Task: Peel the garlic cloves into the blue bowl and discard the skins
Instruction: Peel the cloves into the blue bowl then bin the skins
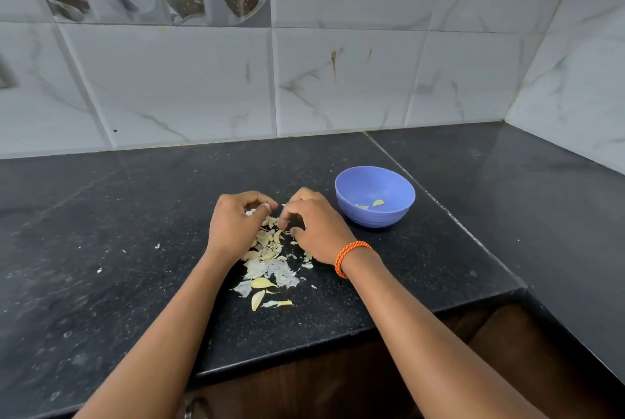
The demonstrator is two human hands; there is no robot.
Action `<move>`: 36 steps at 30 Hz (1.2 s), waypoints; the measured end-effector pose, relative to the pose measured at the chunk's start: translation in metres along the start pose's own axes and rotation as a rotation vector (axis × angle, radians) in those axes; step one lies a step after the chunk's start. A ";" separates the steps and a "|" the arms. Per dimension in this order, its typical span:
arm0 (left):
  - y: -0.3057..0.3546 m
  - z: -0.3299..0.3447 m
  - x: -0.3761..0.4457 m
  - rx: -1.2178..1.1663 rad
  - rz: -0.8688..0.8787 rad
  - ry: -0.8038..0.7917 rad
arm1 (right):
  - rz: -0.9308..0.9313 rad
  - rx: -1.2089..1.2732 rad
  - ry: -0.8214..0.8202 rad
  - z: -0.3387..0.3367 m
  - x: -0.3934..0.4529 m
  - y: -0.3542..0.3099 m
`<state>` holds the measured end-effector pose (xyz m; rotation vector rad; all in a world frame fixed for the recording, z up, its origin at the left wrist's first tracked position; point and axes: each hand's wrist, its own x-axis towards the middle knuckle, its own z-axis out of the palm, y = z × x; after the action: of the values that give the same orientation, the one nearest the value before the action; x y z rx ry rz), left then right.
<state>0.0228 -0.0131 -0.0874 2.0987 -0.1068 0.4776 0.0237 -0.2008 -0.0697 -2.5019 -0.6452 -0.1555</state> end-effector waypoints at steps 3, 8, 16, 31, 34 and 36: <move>-0.002 0.002 0.000 -0.002 0.001 -0.027 | -0.003 -0.042 -0.038 0.005 0.003 -0.005; -0.001 0.004 0.000 0.012 0.013 -0.033 | -0.003 -0.093 -0.027 0.011 0.003 -0.010; 0.001 0.002 -0.002 0.040 0.096 -0.076 | 0.036 0.097 0.126 -0.001 -0.004 -0.004; -0.004 -0.008 0.002 -0.320 -0.198 0.057 | -0.006 -0.191 0.222 0.003 -0.010 -0.020; -0.004 -0.011 0.003 -0.368 -0.249 0.141 | -0.003 -0.147 0.202 0.004 -0.001 -0.027; -0.005 -0.013 0.004 -0.399 -0.281 0.183 | -0.051 -0.102 0.130 0.007 0.003 -0.033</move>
<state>0.0241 0.0005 -0.0839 1.6396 0.1844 0.4345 0.0102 -0.1718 -0.0588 -2.5482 -0.6631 -0.3751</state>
